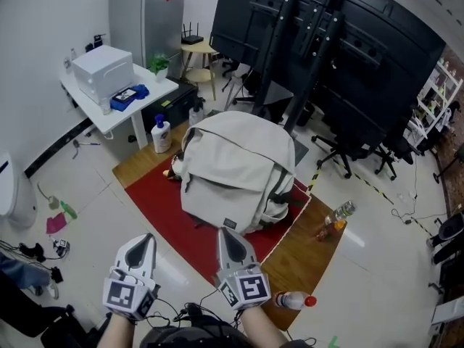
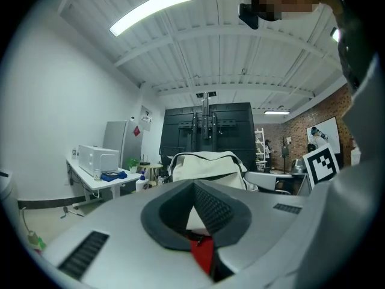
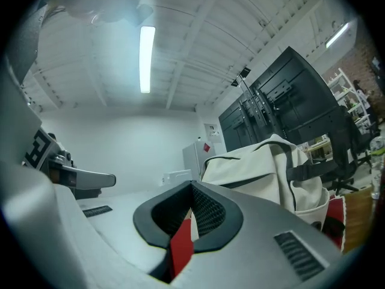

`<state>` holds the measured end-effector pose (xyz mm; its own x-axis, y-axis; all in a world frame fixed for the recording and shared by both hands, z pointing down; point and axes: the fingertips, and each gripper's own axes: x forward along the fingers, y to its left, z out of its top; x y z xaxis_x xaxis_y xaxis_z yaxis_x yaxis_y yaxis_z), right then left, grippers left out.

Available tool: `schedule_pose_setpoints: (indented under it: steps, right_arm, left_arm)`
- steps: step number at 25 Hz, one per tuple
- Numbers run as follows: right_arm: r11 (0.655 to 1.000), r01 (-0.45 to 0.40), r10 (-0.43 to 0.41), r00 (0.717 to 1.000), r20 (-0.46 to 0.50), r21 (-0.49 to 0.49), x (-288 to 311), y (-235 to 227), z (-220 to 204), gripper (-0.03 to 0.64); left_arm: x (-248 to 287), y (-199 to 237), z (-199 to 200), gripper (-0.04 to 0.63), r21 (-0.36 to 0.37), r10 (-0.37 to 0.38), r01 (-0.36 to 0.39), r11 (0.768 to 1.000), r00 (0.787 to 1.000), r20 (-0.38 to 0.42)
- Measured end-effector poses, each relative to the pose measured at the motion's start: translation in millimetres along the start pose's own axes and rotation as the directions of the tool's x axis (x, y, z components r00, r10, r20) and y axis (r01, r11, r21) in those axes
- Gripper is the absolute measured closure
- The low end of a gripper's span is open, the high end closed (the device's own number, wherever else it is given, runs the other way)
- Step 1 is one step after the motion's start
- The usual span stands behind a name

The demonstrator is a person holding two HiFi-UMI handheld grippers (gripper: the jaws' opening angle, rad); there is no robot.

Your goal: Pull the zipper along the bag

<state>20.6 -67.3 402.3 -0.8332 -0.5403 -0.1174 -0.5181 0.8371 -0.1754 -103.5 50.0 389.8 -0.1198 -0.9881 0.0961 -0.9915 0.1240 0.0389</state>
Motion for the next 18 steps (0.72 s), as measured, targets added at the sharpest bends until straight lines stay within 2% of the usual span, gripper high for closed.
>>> schedule_pose_setpoints:
  steps: [10,18]
  right_arm:
    - [1.000,0.000,0.000,1.000,0.003,0.000,10.4,-7.2,-0.9,0.609]
    - [0.997,0.065,-0.065,0.998,0.005,-0.041,42.1,-9.1,-5.4,0.609]
  left_arm:
    - [30.5,7.3,1.0,0.561,0.021,-0.005,0.005,1.000,1.000,-0.005]
    - [73.4,42.6,-4.6,0.561,0.007,-0.087,0.087,0.996,0.996,0.020]
